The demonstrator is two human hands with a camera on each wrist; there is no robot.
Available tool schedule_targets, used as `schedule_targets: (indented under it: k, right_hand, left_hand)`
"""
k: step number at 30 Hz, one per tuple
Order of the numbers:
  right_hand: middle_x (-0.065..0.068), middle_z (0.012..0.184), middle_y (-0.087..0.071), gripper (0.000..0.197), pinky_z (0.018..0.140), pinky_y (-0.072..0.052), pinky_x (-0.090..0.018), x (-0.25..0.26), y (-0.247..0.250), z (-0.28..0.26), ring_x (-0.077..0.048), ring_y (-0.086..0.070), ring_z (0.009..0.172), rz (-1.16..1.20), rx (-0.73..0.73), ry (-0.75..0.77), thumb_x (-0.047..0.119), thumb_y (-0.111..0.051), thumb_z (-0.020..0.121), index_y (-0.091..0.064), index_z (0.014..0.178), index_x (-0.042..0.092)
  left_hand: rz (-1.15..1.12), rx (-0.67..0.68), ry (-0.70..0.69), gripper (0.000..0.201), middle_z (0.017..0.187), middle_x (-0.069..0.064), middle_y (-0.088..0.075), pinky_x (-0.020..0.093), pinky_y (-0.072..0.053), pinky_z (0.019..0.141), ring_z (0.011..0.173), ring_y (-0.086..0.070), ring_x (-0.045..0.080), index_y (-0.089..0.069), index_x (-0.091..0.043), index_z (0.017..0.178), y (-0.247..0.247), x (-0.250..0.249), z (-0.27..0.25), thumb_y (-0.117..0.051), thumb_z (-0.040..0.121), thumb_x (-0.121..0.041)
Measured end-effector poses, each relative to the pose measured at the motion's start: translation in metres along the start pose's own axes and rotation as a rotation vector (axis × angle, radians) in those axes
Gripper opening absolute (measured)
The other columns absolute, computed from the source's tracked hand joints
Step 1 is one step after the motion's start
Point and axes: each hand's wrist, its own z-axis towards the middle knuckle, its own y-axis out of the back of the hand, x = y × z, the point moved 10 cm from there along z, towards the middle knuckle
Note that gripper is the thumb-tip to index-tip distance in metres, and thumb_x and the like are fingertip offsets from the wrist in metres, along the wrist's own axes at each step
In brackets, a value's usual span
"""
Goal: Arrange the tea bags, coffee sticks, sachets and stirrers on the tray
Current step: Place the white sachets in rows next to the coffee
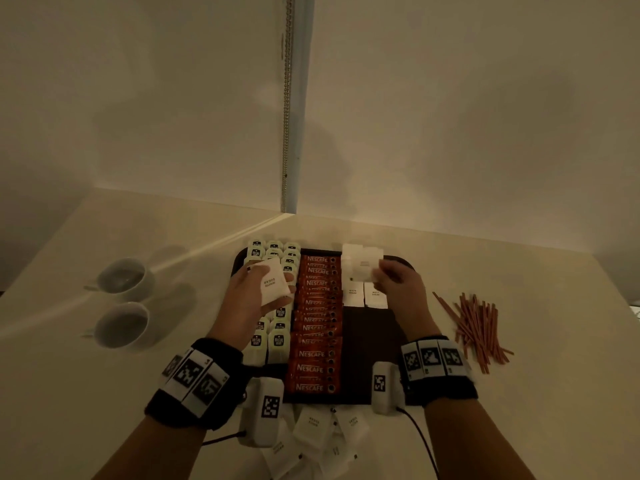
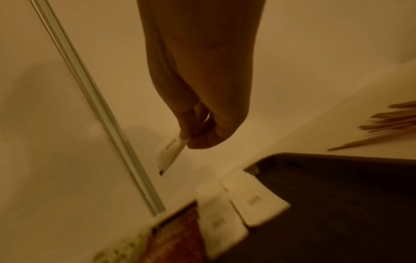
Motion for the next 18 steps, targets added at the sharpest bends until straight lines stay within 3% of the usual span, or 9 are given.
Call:
schedule_targets:
  k: [3,7,12,18]
  right_hand:
    - [-0.007,0.111,-0.065,0.022,0.08,-0.055,-0.029,-0.047,0.01,0.008,-0.016,-0.062,0.089,-0.237,-0.035,-0.107,0.013,-0.061,0.089,-0.062,0.11,0.009]
    - [-0.007,0.113,-0.062,0.017,0.085,-0.053,-0.034,-0.093,0.005,0.009,-0.018,-0.06,0.099,-0.309,-0.029,-0.232,0.015,-0.063,0.087,-0.06,0.104,0.014]
    - [-0.01,0.111,-0.063,0.011,0.08,-0.052,-0.03,-0.108,-0.009,0.011,-0.021,-0.062,0.097,-0.267,-0.041,-0.293,0.014,-0.065,0.086,-0.057,0.093,0.015]
    - [-0.011,0.111,-0.063,0.01,0.089,-0.052,-0.036,-0.112,-0.016,0.013,-0.023,-0.061,0.101,-0.267,-0.074,-0.309,0.012,-0.066,0.085,-0.057,0.09,0.014]
  left_hand:
    - [0.01,0.0,-0.008,0.019,0.086,0.015,-0.071,0.027,-0.056,0.056,0.077,-0.068,0.028,-0.059,-0.012,0.105,0.005,0.001,0.003,-0.04,0.1,-0.016]
    - [0.02,0.007,-0.013,0.02,0.083,0.014,-0.072,0.027,-0.056,0.055,0.074,-0.069,0.027,-0.059,-0.013,0.104,0.006,0.001,0.005,-0.039,0.1,-0.016]
    - [0.003,-0.009,0.001,0.02,0.085,0.017,-0.07,0.027,-0.056,0.054,0.075,-0.068,0.03,-0.059,-0.012,0.103,0.007,0.003,0.008,-0.039,0.1,-0.015]
    - [-0.081,-0.017,0.069,0.023,0.082,0.019,-0.069,0.026,-0.056,0.05,0.076,-0.065,0.031,-0.056,-0.011,0.103,0.006,0.009,0.012,-0.036,0.099,-0.021]
